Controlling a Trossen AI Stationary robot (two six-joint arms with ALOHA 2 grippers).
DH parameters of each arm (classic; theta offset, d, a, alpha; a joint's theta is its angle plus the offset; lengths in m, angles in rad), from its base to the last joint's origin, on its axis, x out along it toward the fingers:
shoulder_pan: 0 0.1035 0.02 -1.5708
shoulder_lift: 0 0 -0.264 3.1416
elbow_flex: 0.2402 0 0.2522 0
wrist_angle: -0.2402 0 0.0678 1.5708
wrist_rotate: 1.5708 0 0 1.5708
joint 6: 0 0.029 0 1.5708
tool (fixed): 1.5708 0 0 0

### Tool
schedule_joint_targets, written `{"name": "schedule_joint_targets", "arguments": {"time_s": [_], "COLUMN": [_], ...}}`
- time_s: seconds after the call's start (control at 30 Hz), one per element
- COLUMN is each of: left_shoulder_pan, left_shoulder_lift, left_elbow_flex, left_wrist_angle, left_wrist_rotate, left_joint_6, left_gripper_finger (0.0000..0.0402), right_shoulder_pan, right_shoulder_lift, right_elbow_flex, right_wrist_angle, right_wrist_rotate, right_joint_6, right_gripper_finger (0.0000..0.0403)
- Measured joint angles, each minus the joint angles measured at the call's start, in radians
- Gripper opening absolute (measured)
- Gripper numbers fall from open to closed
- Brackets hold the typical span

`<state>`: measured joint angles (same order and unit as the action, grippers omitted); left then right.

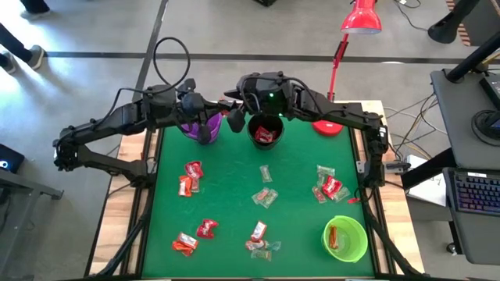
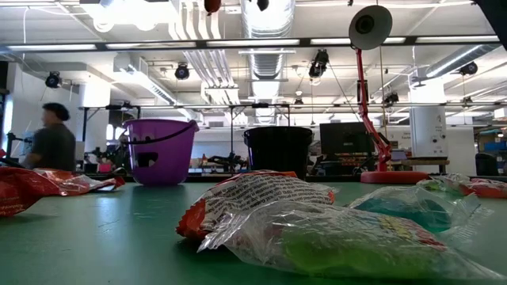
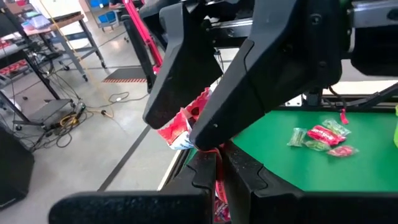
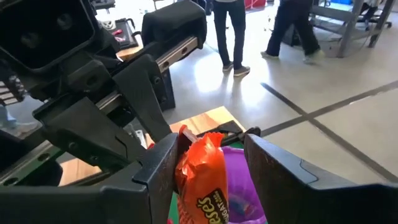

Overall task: Sort candy
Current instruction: Put the orange chocolate into the green bucket

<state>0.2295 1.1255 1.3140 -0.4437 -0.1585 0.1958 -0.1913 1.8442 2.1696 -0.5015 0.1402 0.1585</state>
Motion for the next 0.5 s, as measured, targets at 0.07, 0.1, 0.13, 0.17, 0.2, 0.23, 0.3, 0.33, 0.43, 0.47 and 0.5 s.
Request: {"name": "schedule_joint_targets", "arguments": {"time_s": [0.07, 0.1, 0.13, 0.17, 0.2, 0.23, 0.3, 0.33, 0.43, 0.47, 0.5], "left_shoulder_pan": [0.0, 0.0, 0.0, 0.0, 0.0, 0.0, 0.0, 0.0, 0.0, 0.0, 0.0], "left_shoulder_lift": [0.0, 0.0, -0.002, -0.003, -0.003, -0.003, -0.003, -0.003, -0.003, -0.003, -0.003], "left_elbow_flex": [0.0, 0.0, 0.0, 0.001, 0.007, 0.013, 0.021, 0.025, 0.027, 0.027, 0.027], "left_wrist_angle": [-0.001, -0.002, -0.001, -0.002, -0.005, -0.009, -0.009, -0.012, -0.017, -0.018, -0.017], "left_wrist_rotate": [-0.009, -0.012, -0.018, -0.027, -0.032, -0.033, -0.034, -0.034, -0.036, -0.037, -0.038], "left_joint_6": [0.006, 0.006, 0.006, 0.009, 0.013, 0.016, 0.025, 0.028, 0.029, 0.03, 0.031], "left_gripper_finger": [0.0, 0.0, 0.0, 0.0, 0.0, 0.0, 0.0, 0.0, 0.0, 0.0, 0.0], "right_shoulder_pan": [0.0, 0.0, 0.0, 0.0, 0.0, 0.0, 0.0, 0.0, 0.001, 0.001, 0.001], "right_shoulder_lift": [0.0, 0.0, 0.0, 0.0, 0.0, 0.0, 0.0, 0.0, 0.0, 0.0, 0.0], "right_elbow_flex": [0.0, 0.0, 0.0, 0.0, 0.0, 0.0, 0.0, 0.0, 0.0, 0.0, 0.0], "right_wrist_angle": [-0.013, -0.016, -0.017, -0.017, -0.015, -0.013, -0.014, -0.014, -0.017, -0.018, -0.017], "right_wrist_rotate": [-0.001, -0.001, -0.001, -0.002, -0.003, -0.004, -0.008, -0.01, -0.011, -0.014, -0.015], "right_joint_6": [0.002, 0.005, 0.01, 0.016, 0.018, 0.018, 0.019, 0.021, 0.021, 0.021, 0.021], "right_gripper_finger": [0.0183, 0.0183, 0.0183, 0.0183, 0.0183, 0.0183, 0.0181, 0.0178, 0.016, 0.015, 0.0137]}}
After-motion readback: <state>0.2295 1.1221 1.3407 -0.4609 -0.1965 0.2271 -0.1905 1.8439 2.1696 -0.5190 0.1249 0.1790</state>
